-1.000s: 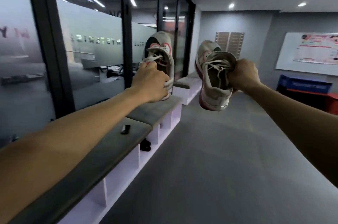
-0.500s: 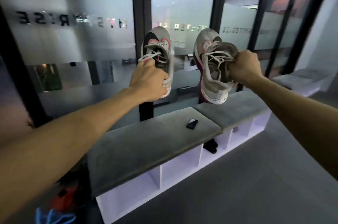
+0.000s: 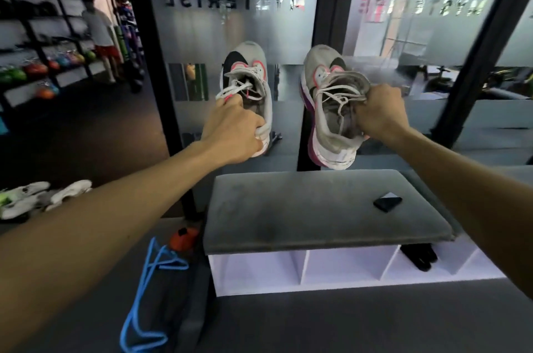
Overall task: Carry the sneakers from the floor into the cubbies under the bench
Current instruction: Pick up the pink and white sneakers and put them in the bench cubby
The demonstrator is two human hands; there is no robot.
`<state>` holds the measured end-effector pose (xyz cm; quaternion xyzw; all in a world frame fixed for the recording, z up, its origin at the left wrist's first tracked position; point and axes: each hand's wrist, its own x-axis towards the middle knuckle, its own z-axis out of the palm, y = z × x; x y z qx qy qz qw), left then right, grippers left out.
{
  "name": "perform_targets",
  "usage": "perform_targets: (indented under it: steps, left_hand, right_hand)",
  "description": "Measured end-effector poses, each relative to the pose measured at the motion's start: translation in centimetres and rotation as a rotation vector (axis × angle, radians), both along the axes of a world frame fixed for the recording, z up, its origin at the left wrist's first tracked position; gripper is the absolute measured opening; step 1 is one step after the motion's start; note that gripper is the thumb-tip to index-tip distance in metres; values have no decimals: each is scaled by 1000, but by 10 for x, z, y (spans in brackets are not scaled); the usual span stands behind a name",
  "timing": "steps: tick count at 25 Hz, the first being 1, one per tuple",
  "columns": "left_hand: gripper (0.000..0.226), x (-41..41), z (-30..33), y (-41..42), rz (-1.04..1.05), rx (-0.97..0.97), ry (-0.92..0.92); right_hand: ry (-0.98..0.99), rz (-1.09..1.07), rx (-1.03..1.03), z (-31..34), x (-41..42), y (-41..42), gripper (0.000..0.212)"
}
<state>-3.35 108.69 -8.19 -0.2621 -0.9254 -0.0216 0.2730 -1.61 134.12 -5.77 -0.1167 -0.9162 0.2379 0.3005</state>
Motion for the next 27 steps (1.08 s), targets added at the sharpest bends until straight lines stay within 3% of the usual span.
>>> perform_targets:
  steps: [6,20,23,27]
  left_hand:
    - [34,-6,-88,-28,38,-35,-22]
    - [35,-29,-496,-26,73,-65,-136]
    - [29,-30,-571,-32,86,-84,-179]
    - [37,-22,-643,-46,95,-121,-238]
  right_hand:
    - [-11,104,-56,-100,-35,-44,19]
    - [-176,174,-26,-524,-83,-51,19]
    - [-189,204,-7,-599,-82,-57,17]
    - [-224,211,-6,-677,-75,-69,19]
